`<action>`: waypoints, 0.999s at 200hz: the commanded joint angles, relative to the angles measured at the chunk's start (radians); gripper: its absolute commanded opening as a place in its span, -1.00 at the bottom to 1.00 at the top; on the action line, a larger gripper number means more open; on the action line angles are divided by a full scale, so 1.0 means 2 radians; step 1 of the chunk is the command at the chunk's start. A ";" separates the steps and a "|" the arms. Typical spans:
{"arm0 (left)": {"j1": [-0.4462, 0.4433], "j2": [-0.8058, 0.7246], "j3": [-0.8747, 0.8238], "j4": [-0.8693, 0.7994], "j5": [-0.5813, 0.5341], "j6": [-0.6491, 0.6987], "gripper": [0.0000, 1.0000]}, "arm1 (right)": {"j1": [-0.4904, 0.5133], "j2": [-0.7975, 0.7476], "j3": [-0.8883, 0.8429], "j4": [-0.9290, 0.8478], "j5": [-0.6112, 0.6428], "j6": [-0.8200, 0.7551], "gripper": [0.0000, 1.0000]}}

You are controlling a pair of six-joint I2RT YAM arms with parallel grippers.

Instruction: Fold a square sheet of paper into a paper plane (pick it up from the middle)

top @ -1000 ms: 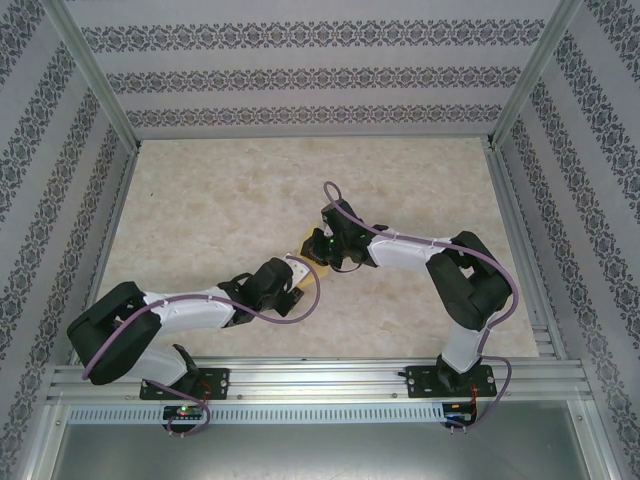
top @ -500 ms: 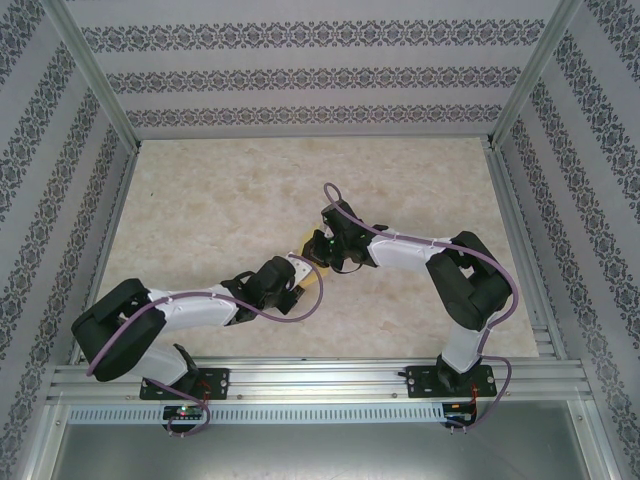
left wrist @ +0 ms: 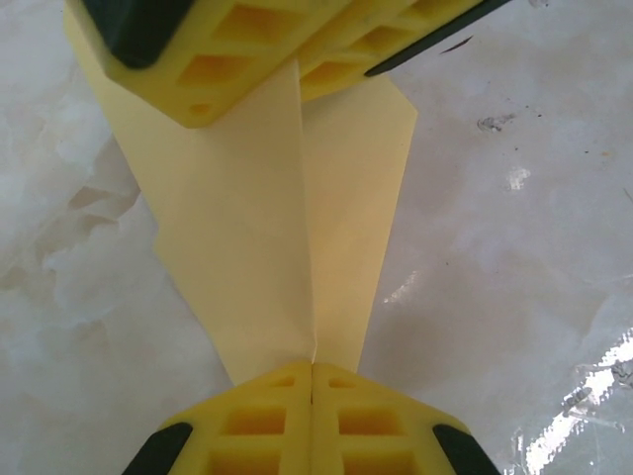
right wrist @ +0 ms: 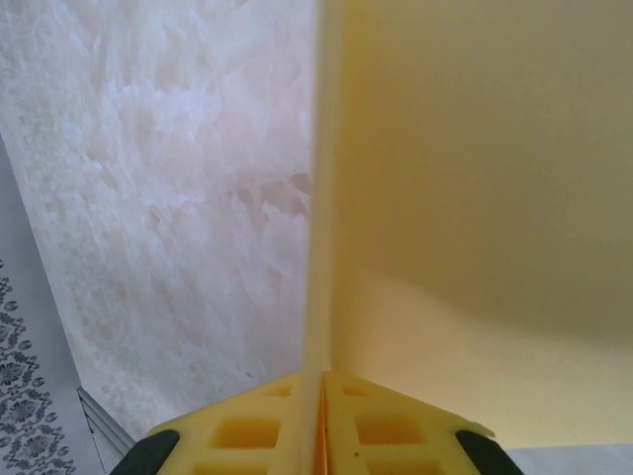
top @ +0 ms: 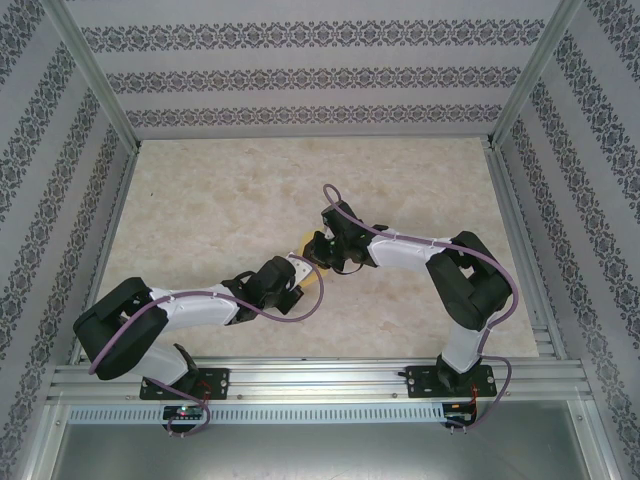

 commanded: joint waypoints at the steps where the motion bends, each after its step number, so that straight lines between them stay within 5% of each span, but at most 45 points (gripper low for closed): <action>1: 0.014 -0.001 0.010 0.013 0.020 0.000 -0.99 | 0.002 -0.006 0.007 -0.008 -0.004 -0.012 -0.73; 34: 0.030 -0.013 0.004 0.018 0.050 -0.011 -1.00 | 0.001 -0.010 0.006 -0.013 0.001 -0.015 -0.80; 118: 0.034 0.009 0.016 0.000 0.053 -0.002 -0.36 | 0.002 -0.003 0.018 -0.003 -0.013 -0.013 -0.87; 157: 0.034 0.012 0.019 -0.003 0.044 -0.001 -0.44 | 0.002 0.000 0.022 -0.007 -0.014 -0.012 -0.87; 200: 0.034 0.010 0.018 -0.002 0.042 0.000 -0.82 | 0.002 0.001 0.022 -0.011 -0.011 -0.013 -0.83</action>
